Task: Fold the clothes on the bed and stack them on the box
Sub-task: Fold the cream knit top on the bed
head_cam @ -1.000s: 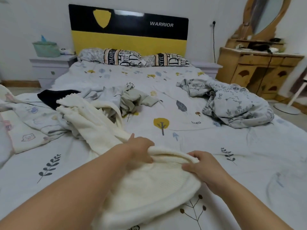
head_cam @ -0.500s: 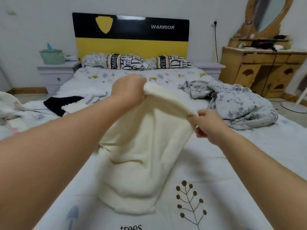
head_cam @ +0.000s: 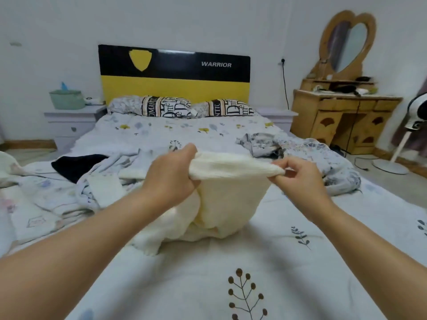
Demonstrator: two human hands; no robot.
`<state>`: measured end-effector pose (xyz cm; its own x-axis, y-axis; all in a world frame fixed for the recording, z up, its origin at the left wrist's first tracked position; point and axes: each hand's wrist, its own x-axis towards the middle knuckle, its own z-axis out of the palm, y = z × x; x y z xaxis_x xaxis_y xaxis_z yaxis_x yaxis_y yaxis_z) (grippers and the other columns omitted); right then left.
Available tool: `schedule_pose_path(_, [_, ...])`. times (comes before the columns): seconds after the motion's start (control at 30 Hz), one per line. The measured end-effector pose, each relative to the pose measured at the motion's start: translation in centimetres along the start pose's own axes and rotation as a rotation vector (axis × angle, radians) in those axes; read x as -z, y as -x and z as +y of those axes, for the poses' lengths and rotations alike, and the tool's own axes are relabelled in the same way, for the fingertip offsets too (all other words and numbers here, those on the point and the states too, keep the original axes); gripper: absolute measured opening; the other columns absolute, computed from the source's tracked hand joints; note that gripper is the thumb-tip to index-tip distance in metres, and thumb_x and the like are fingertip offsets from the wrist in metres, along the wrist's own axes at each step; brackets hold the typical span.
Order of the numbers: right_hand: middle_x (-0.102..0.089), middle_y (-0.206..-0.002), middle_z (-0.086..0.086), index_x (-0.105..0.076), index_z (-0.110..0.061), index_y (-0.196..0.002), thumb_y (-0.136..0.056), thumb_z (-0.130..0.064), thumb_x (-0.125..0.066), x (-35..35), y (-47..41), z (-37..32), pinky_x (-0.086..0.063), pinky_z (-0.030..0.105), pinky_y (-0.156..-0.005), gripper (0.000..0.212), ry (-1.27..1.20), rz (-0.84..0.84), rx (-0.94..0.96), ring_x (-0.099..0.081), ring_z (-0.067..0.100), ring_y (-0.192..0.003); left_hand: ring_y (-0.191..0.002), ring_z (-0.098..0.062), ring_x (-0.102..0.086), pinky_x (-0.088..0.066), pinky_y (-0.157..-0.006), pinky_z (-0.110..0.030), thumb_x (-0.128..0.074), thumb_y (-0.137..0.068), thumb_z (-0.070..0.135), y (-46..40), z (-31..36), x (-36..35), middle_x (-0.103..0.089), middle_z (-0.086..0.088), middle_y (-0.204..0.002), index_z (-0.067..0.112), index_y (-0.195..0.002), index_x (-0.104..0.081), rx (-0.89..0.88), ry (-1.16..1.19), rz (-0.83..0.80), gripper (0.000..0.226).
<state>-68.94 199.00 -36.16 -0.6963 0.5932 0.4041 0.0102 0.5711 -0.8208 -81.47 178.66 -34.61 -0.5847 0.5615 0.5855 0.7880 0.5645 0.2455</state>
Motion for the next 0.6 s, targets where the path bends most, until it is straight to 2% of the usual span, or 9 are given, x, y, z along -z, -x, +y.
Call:
schedule_pose_path(0.1, [-0.07, -0.089, -0.001, -0.066, -0.01, -0.072, -0.076, 0.002, -0.068, 0.9, 4.1, 4.9, -0.052, 0.037, -0.075, 0.012, 0.082, -0.125, -0.18, -0.067, 0.023, -0.082, -0.096, -0.025, -0.058, -0.037, -0.066, -0.031, -0.057, -0.083, 0.028, 4.5, 1.2, -3.4, -0.063, 0.001, -0.102, 0.022, -0.111, -0.049, -0.041, 0.001, -0.272, 0.029])
schedule_pose_path(0.3, [-0.07, -0.077, 0.002, -0.058, -0.017, -0.056, -0.071, 0.004, -0.067, 3.5, 9.8, 9.6, -0.043, 0.019, -0.063, 0.027, 0.254, -0.372, -0.323, -0.061, 0.009, -0.065, -0.101, -0.017, -0.058, -0.042, -0.076, -0.028, -0.058, -0.081, 0.038, 9.5, 2.9, -7.0, -0.063, 0.008, -0.107, 0.029, -0.113, -0.051, -0.159, -0.003, -0.637, 0.034])
schedule_pose_path(0.33, [-0.071, -0.081, 0.004, -0.06, -0.018, -0.058, -0.071, 0.002, -0.065, 4.0, 10.1, 9.8, -0.043, 0.018, -0.063, 0.024, 0.312, -0.456, -0.346, -0.059, 0.007, -0.065, -0.102, -0.017, -0.057, -0.042, -0.078, -0.027, -0.06, -0.08, 0.044, 9.8, 3.2, -7.0, -0.062, 0.007, -0.109, 0.029, -0.113, -0.053, -0.183, -0.019, -0.759, 0.037])
schedule_pose_path(0.4, [-0.071, -0.089, 0.004, -0.068, -0.019, -0.068, -0.074, -0.001, -0.061, 4.8, 10.6, 9.5, -0.046, 0.018, -0.065, 0.02, 0.397, -0.669, -0.417, -0.058, 0.004, -0.064, -0.105, -0.017, -0.056, -0.042, -0.085, -0.028, -0.062, -0.077, 0.058, 9.8, 3.8, -6.4, -0.061, 0.005, -0.115, 0.027, -0.116, -0.058, -0.168, -0.064, -1.127, 0.051])
schedule_pose_path(0.43, [-0.07, -0.088, 0.003, -0.07, -0.019, -0.073, -0.075, 0.0, -0.057, 5.1, 10.6, 9.0, -0.048, 0.018, -0.062, 0.023, 0.4, -0.743, -0.458, -0.058, 0.004, -0.061, -0.103, -0.016, -0.057, -0.043, -0.086, -0.027, -0.059, -0.077, 0.062, 9.5, 4.2, -5.9, -0.062, 0.004, -0.117, 0.026, -0.116, -0.06, -0.108, -0.053, -1.282, 0.053])
schedule_pose_path(0.47, [-0.069, -0.083, 0.002, -0.07, -0.018, -0.076, -0.077, 0.002, -0.053, 5.3, 10.5, 8.5, -0.048, 0.02, -0.058, 0.026, 0.385, -0.752, -0.493, -0.058, 0.006, -0.056, -0.094, -0.015, -0.06, -0.046, -0.082, -0.025, -0.055, -0.081, 0.063, 9.0, 4.4, -5.7, -0.065, 0.002, -0.114, 0.023, -0.111, -0.064, -0.023, 0.007, -1.347, 0.051])
schedule_pose_path(0.5, [-0.067, -0.079, 0.001, -0.069, -0.018, -0.076, -0.078, 0.003, -0.05, 5.2, 10.3, 8.0, -0.048, 0.021, -0.054, 0.028, 0.362, -0.699, -0.508, -0.058, 0.01, -0.053, -0.081, -0.014, -0.062, -0.047, -0.073, -0.021, -0.05, -0.085, 0.06, 8.3, 4.7, -5.7, -0.069, -0.002, -0.107, 0.019, -0.101, -0.067, 0.048, 0.087, -1.307, 0.047])
schedule_pose_path(0.53, [-0.066, -0.077, 0.001, -0.066, -0.018, -0.075, -0.08, 0.002, -0.049, 5.0, 9.9, 7.6, -0.047, 0.022, -0.051, 0.027, 0.349, -0.602, -0.495, -0.059, 0.013, -0.051, -0.07, -0.014, -0.06, -0.047, -0.066, -0.018, -0.047, -0.089, 0.056, 7.6, 4.9, -5.7, -0.071, -0.004, -0.1, 0.016, -0.094, -0.068, 0.092, 0.139, -1.168, 0.046])
schedule_pose_path(0.6, [-0.064, -0.076, -0.001, -0.06, -0.022, -0.071, -0.083, -0.001, -0.048, 4.0, 8.8, 7.5, -0.047, 0.022, -0.052, 0.027, 0.395, -0.399, -0.422, -0.059, 0.018, -0.053, -0.071, -0.014, -0.06, -0.046, -0.069, -0.022, -0.045, -0.094, 0.044, 6.0, 4.7, -6.7, -0.071, -0.002, -0.098, 0.016, -0.097, -0.067, 0.066, 0.043, -0.765, 0.036])
